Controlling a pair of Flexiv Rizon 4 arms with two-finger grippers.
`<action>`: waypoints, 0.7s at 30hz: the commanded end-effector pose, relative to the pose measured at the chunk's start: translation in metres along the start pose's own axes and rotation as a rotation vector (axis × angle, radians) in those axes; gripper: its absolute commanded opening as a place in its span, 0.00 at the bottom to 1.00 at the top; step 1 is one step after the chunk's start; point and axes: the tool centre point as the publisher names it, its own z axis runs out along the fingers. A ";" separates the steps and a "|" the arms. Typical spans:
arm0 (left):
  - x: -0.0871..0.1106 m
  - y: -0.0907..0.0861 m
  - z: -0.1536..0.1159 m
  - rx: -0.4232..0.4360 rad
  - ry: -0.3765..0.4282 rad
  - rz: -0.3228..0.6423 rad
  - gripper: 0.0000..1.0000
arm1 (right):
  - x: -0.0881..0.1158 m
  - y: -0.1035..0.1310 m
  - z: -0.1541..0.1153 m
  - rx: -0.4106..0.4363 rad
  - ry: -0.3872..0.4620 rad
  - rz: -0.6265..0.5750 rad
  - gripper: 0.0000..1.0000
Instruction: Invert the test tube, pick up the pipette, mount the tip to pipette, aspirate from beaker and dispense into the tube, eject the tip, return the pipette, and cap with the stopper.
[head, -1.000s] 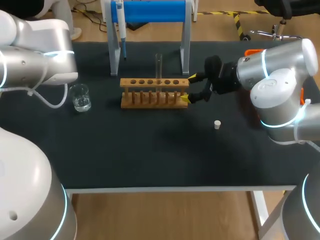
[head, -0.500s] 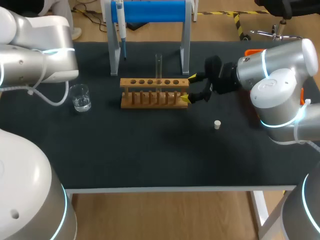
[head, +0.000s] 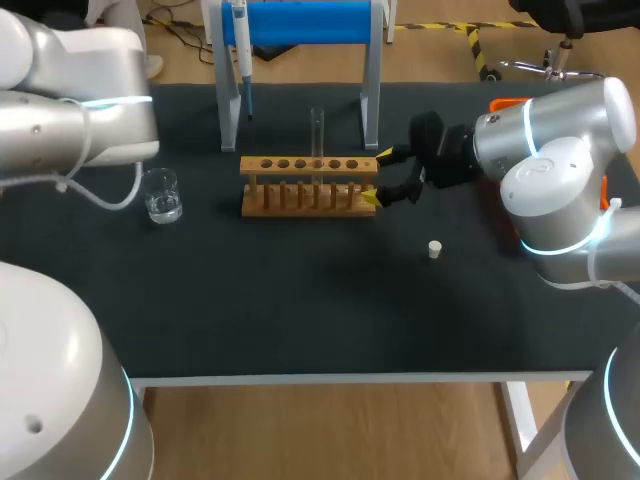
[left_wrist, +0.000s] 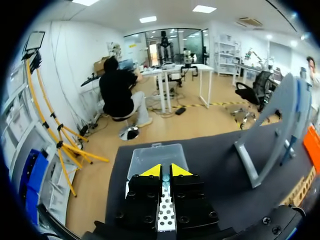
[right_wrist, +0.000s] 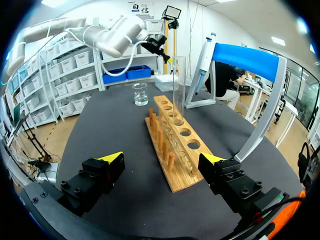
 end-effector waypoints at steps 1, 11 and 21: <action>0.006 0.005 -0.044 0.044 0.070 0.042 0.00 | 0.000 0.000 -0.001 0.003 0.001 0.000 1.00; 0.049 0.014 -0.121 0.105 0.327 0.230 0.00 | 0.000 0.000 -0.001 0.003 0.001 0.000 1.00; 0.095 0.033 -0.176 0.130 0.540 0.401 0.00 | 0.000 0.000 -0.001 0.003 0.001 0.000 1.00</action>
